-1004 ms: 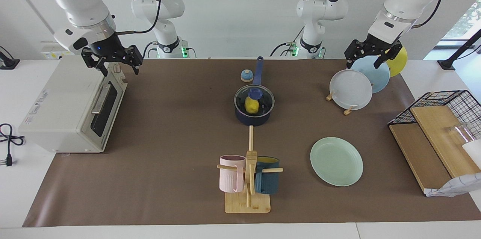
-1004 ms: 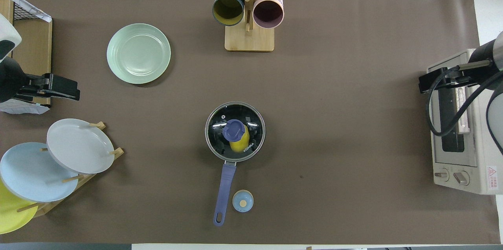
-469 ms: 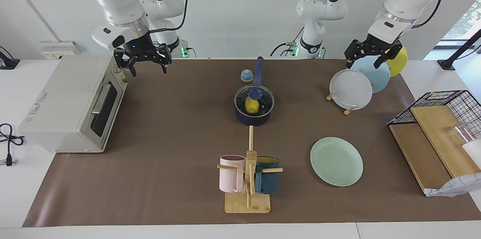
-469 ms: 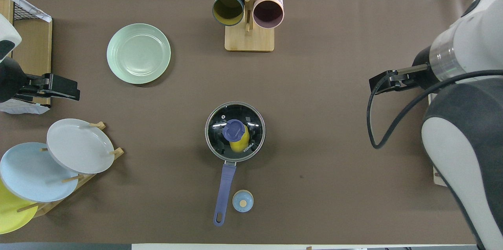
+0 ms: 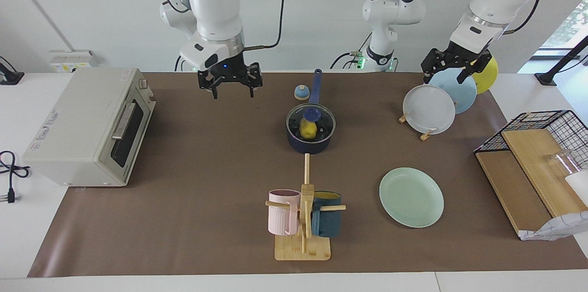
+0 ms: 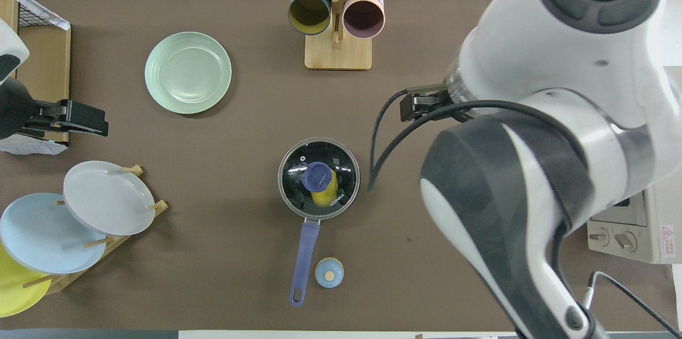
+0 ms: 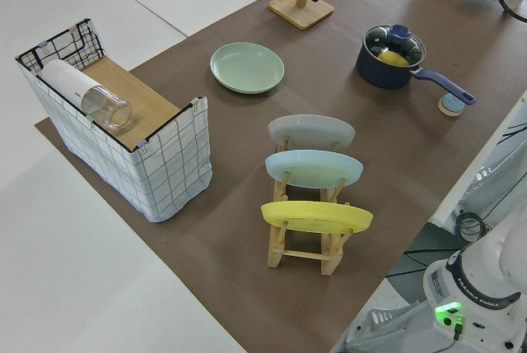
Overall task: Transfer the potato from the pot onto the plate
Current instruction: 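Reach the right gripper over the pot and grasp the lid knob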
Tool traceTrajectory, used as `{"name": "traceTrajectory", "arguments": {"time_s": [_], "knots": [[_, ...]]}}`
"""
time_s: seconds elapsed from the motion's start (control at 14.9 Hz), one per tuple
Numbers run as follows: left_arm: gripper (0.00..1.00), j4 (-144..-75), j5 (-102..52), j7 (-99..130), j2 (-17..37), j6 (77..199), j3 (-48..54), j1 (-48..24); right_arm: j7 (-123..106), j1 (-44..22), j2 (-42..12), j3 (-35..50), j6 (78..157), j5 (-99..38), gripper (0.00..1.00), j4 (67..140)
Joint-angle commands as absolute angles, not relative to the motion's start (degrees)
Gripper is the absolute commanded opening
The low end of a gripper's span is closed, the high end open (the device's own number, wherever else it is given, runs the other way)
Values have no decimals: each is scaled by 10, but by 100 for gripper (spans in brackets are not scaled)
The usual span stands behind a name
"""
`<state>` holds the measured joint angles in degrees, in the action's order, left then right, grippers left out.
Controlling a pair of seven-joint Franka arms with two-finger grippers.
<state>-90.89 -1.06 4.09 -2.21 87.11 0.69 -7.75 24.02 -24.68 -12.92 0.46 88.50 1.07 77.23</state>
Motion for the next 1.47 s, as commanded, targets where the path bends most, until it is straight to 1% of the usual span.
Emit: {"name": "traceTrajectory", "arguments": {"time_s": [0.0,0.13,0.27,0.33,0.4,0.54,0.6,0.67,0.74,0.87,0.94,1.14,1.27,1.41], "knots": [[100,-923,-9,40,-34,876,8,-75,333,-300,-175,11,925,0,100,741],[100,-923,-9,40,-34,876,7,-75,402,-345,-196,12,981,-2,100,742],[100,-924,-9,40,-34,876,8,-75,412,-355,-196,12,1012,-2,100,758],[100,-923,-9,40,-34,876,8,-75,412,-360,-192,12,1024,-2,100,778],[100,-924,-9,40,-34,876,8,-75,412,-373,-177,12,1047,-3,100,815],[100,-923,-9,40,-34,876,8,-75,411,-382,-135,12,1119,-1,100,921],[100,-924,-9,40,-34,876,8,-75,410,-390,-122,12,1148,-1,100,957],[100,-924,-9,40,-34,876,8,-75,408,-390,-116,12,1159,-1,100,975],[100,-924,-9,40,-34,877,7,-75,406,-391,-113,12,1161,1,100,983],[100,-923,-9,40,-34,876,8,-75,406,-417,-135,11,1165,16,100,977],[100,-924,-9,40,-34,877,8,-75,405,-417,-140,12,1165,36,100,977],[100,-924,-9,40,-34,877,8,-75,404,-416,-142,12,1171,39,100,979],[100,-923,-9,40,-34,877,7,-75,404,-424,-164,12,1187,47,100,978],[100,-924,-9,40,-35,876,8,-75,390,-418,-170,12,1195,53,100,978]]}}
